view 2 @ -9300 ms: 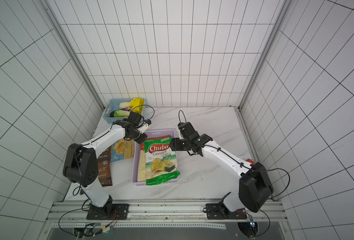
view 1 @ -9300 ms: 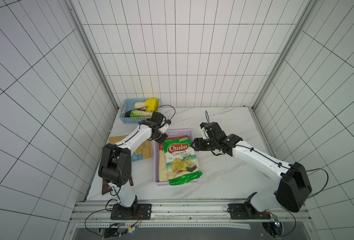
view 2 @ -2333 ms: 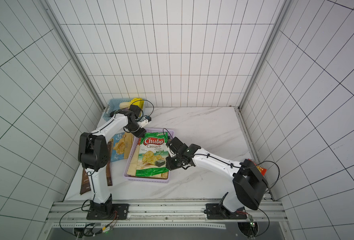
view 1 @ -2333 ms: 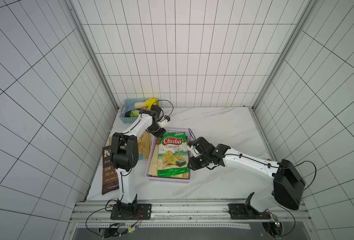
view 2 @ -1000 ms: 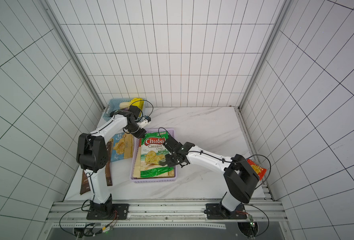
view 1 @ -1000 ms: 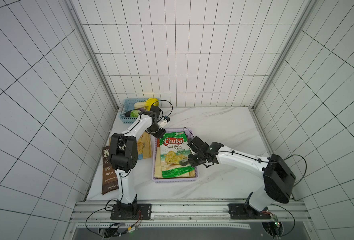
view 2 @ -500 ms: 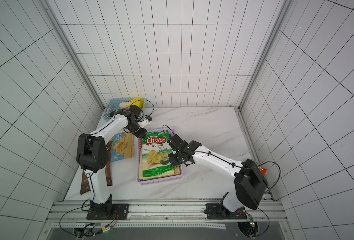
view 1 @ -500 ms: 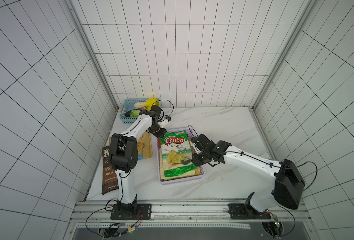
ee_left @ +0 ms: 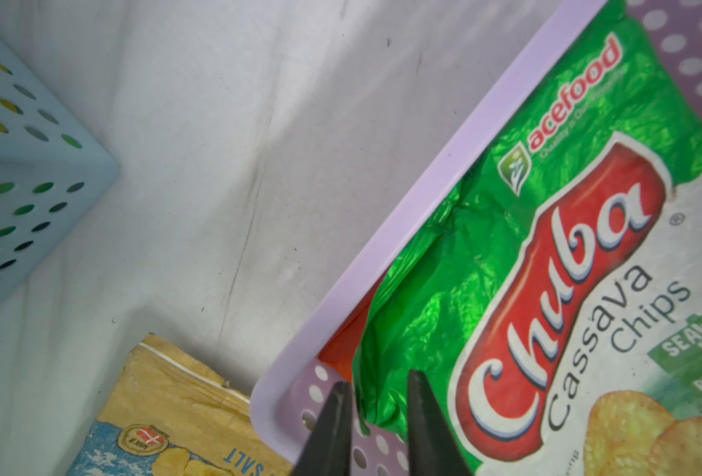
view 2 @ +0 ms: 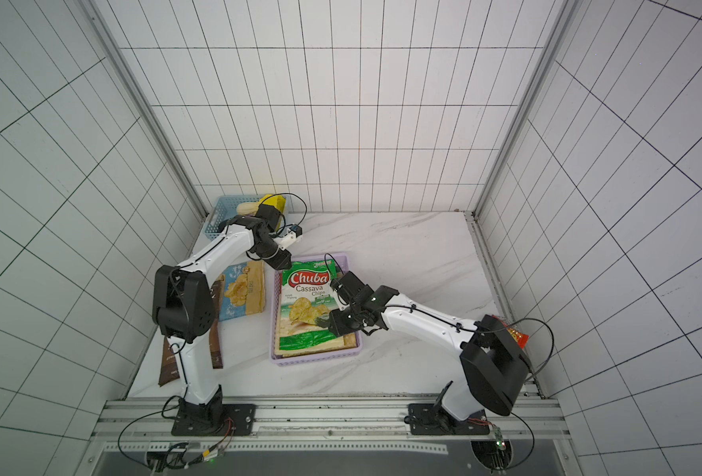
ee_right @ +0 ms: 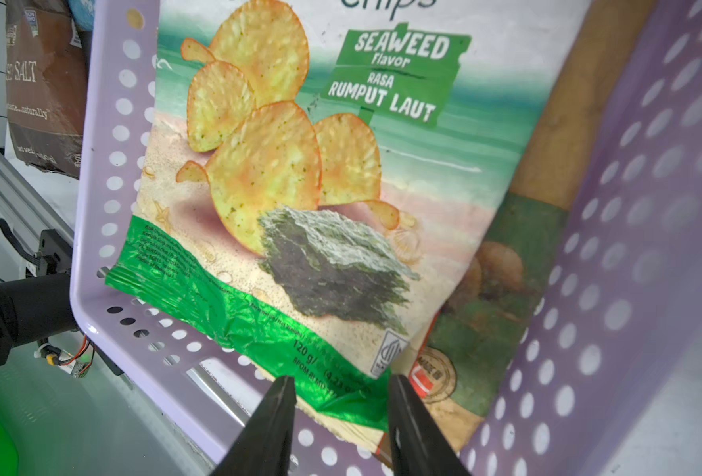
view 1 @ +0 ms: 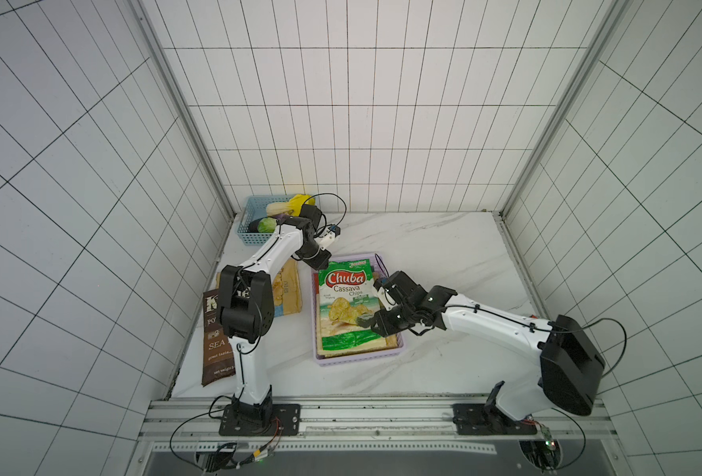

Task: Put the potato chips into the basket
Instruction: Adjust the potato chip in the basket.

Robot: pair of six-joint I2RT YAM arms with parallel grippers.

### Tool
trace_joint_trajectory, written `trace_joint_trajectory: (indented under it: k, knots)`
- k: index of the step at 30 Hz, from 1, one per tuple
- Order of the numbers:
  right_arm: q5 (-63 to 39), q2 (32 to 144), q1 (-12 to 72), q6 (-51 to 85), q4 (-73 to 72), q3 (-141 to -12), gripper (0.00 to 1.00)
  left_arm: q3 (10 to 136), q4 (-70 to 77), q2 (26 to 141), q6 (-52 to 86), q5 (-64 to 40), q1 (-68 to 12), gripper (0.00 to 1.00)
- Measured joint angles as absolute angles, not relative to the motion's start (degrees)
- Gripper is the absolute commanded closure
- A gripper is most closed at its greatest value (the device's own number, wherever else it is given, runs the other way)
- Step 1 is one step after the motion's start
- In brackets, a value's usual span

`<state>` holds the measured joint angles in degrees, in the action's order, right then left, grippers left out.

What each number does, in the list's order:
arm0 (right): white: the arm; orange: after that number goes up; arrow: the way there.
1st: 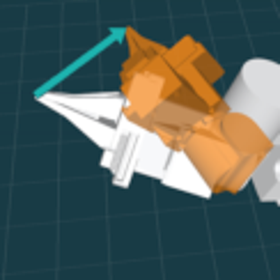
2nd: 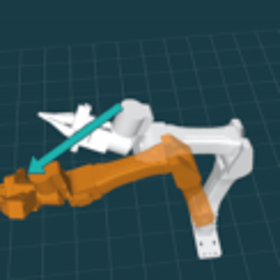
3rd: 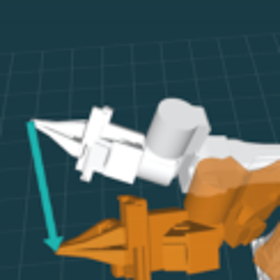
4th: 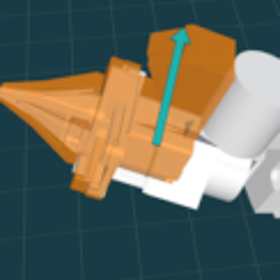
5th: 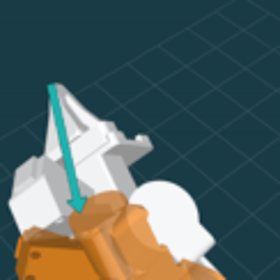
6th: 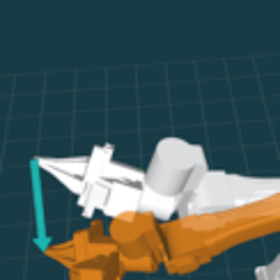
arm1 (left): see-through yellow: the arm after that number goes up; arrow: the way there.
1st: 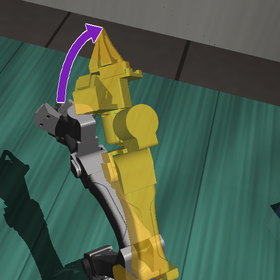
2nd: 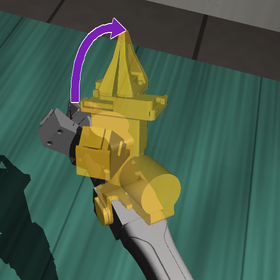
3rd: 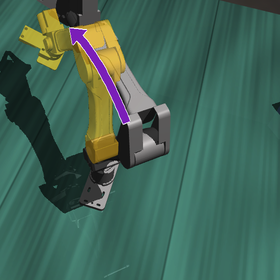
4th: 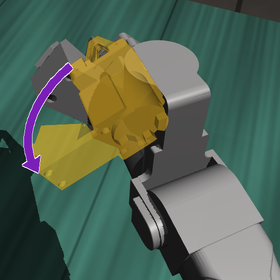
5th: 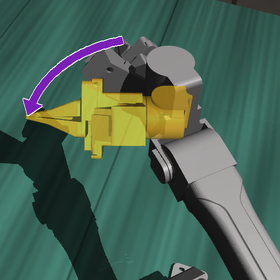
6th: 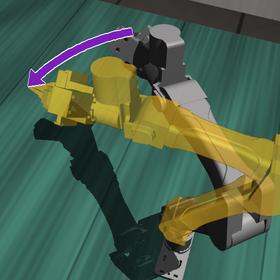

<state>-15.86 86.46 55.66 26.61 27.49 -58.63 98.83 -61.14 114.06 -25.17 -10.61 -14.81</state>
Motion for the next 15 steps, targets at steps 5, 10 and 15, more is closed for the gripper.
trace_joint_trajectory:
  k: [5,10,15]
  knots:
    - [-18.2,86.5,56.0,26.3,26.7,-58.6,0.57,100.5,-60.8,113.0,-23.5,-12.2,-14.8,0.24]
    - [-19.2,86.4,56.0,25.6,26.9,-58.7,0.54,101.8,-60.7,109.5,-22.6,-13.6,-14.7,0.15]
    - [-20.6,85.9,55.9,25.5,26.8,-58.7,0.55,101.7,-62.1,105.3,-22.9,-16.0,-14.7,0.35]
